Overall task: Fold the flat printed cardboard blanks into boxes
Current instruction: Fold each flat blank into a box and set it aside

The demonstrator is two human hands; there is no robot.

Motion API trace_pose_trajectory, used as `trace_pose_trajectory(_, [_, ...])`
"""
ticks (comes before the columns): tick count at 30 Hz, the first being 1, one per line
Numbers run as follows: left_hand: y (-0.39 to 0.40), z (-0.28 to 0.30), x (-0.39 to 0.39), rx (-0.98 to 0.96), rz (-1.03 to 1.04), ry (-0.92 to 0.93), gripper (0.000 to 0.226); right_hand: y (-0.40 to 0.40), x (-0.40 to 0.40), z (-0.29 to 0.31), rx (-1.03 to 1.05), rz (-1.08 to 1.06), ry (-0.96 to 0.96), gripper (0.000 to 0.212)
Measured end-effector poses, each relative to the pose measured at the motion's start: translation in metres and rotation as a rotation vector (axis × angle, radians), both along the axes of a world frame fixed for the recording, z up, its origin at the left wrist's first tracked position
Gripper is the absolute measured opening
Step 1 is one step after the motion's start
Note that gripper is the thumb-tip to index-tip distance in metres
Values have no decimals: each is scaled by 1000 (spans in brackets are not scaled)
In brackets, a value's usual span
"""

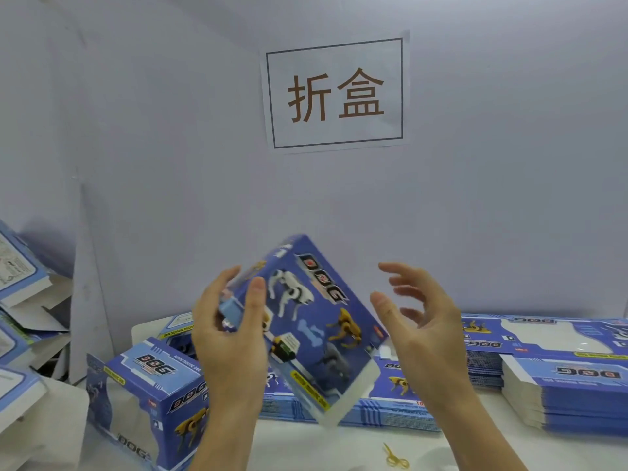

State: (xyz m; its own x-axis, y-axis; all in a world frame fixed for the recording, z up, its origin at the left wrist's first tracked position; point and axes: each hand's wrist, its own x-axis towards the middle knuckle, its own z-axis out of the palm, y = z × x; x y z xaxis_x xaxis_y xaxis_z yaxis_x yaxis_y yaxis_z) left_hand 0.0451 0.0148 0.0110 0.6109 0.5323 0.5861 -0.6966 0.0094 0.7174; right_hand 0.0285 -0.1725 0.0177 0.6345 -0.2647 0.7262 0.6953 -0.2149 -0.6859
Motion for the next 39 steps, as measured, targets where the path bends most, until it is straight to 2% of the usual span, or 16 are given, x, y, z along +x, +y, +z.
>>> trace_pose_trajectory(2, [9,-4,6,-90,62,22,39,0,1,0,-39,78,31,17])
trace_pose_trajectory(4, [14,-7,10,-186,132,33,51,3,-1,1,-136,224,181,26])
trace_pose_trajectory(7, [13,-10,13,-343,173,66,51,13,-4,-1,-379,408,513,48])
trace_pose_trajectory(10, [2,-8,12,-447,82,102,49,31,-3,-8,-471,376,674,73])
trace_pose_trajectory(12, [-9,-7,9,-470,-58,137,46,38,-2,-13,-379,279,671,95])
trace_pose_trajectory(13, [-14,-6,8,-465,-138,164,48,40,-2,-14,-286,266,672,99])
trace_pose_trajectory(16, [-31,-8,6,-360,-414,298,65,37,2,-11,69,356,658,94])
trace_pose_trajectory(20, [-44,-18,-2,94,-667,562,78,11,11,-13,462,342,501,70])
trace_pose_trajectory(23, [-44,-19,-5,276,-707,660,80,-9,14,-17,478,301,452,75])
trace_pose_trajectory(27, [-28,-15,-1,219,-382,501,106,-19,17,-21,318,321,459,90])
trace_pose_trajectory(29, [-17,-11,-1,211,-325,376,96,-21,17,-24,131,319,462,94])
trace_pose_trajectory(33, [-8,-8,-1,177,-405,223,68,-18,17,-30,-253,451,551,87])
trace_pose_trajectory(35, [-10,-10,-2,153,-388,199,70,-14,18,-33,-277,475,537,81])
trace_pose_trajectory(37, [-13,-14,-3,148,-412,188,75,-11,20,-34,-188,444,473,70])
trace_pose_trajectory(39, [-18,-17,-2,156,-501,189,78,-8,20,-33,-73,422,411,67])
